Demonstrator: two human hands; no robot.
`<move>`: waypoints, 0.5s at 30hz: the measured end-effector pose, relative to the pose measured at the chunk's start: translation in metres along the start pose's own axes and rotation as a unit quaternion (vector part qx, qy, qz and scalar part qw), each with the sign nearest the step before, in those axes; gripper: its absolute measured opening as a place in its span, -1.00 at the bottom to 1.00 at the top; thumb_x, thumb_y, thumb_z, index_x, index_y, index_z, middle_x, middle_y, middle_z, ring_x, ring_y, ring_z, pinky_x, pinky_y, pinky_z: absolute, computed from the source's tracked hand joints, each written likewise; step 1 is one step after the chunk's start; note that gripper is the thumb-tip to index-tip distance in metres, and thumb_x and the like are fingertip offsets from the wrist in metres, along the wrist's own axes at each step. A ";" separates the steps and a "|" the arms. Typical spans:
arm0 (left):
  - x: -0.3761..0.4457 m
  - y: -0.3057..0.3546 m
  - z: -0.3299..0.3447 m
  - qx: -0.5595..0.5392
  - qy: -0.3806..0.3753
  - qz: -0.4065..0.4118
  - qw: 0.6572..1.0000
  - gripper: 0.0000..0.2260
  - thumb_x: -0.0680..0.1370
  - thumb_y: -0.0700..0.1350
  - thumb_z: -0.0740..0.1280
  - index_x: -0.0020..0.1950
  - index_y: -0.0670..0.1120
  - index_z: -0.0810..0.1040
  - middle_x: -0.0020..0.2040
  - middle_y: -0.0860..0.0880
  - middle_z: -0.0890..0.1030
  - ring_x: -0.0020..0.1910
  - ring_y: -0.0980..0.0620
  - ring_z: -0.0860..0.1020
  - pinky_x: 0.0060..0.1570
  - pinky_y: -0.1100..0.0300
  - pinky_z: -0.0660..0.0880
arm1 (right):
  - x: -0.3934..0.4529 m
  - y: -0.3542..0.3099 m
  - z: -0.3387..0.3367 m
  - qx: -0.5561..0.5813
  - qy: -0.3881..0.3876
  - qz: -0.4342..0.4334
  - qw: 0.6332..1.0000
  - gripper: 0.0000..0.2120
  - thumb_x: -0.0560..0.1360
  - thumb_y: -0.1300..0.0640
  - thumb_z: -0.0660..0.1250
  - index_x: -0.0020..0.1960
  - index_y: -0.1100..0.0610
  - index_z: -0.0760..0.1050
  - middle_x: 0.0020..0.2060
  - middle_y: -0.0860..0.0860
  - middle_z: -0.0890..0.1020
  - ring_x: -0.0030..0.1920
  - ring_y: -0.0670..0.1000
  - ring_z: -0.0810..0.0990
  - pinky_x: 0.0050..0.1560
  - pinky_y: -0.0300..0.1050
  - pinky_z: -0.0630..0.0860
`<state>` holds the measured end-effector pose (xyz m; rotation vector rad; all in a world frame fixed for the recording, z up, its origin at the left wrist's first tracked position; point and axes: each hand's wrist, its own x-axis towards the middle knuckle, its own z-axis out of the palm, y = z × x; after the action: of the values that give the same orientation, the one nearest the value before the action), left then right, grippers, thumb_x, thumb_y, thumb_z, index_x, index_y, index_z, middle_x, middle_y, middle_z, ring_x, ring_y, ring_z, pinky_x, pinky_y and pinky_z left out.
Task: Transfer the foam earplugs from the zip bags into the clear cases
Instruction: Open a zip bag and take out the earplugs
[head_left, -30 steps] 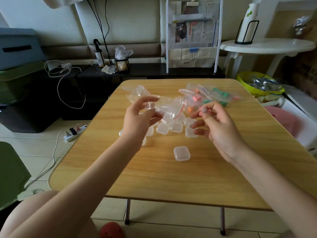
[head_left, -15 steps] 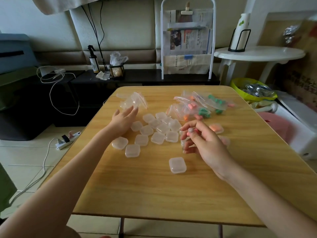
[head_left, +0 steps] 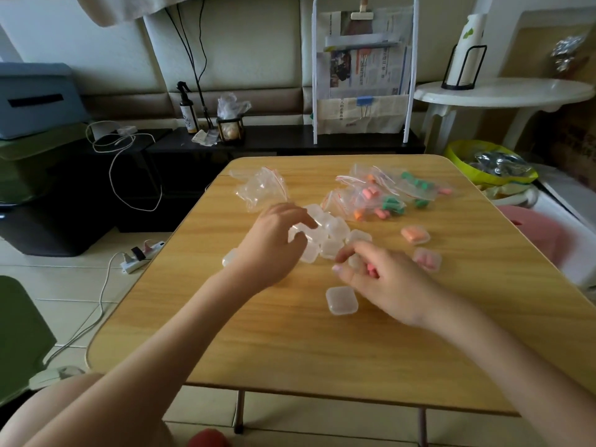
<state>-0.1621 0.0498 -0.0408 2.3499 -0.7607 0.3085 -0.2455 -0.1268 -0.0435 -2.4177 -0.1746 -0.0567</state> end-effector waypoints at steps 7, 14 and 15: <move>-0.012 0.015 0.001 -0.108 -0.001 -0.089 0.990 -0.73 0.53 -0.28 0.20 -0.02 0.01 0.62 0.00 0.14 0.63 -0.06 0.16 0.58 -0.14 0.36 0.49 | -0.005 0.001 0.005 -0.088 -0.074 0.008 0.993 -0.58 0.35 -0.12 0.49 0.15 -0.10 0.47 -0.29 -0.14 0.42 -0.30 -0.19 0.39 -0.34 -0.30 0.27; -0.020 0.032 -0.002 -0.389 -0.133 -0.274 0.869 -0.71 0.62 0.01 0.18 0.04 -0.16 0.60 -0.06 -0.16 0.69 -0.05 -0.05 0.66 0.08 0.03 0.58 | 0.002 0.003 0.003 0.143 0.046 -0.073 0.986 -0.63 0.40 0.09 0.48 0.13 -0.19 0.47 -0.49 -0.12 0.35 -0.46 -0.17 0.30 -0.40 -0.32 0.24; -0.019 0.034 -0.005 -0.446 -0.171 -0.299 0.826 -0.67 0.62 0.02 0.18 0.08 -0.21 0.58 -0.04 -0.21 0.67 -0.06 -0.09 0.66 0.04 0.05 0.60 | 0.002 0.003 0.003 0.164 0.049 -0.082 0.982 -0.63 0.42 0.13 0.47 0.13 -0.19 0.48 -0.50 -0.10 0.33 -0.46 -0.16 0.28 -0.41 -0.32 0.23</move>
<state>-0.1979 0.0402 -0.0280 1.5963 -0.1790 -0.6374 -0.2432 -0.1267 -0.0472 -2.0620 -0.3123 -0.2046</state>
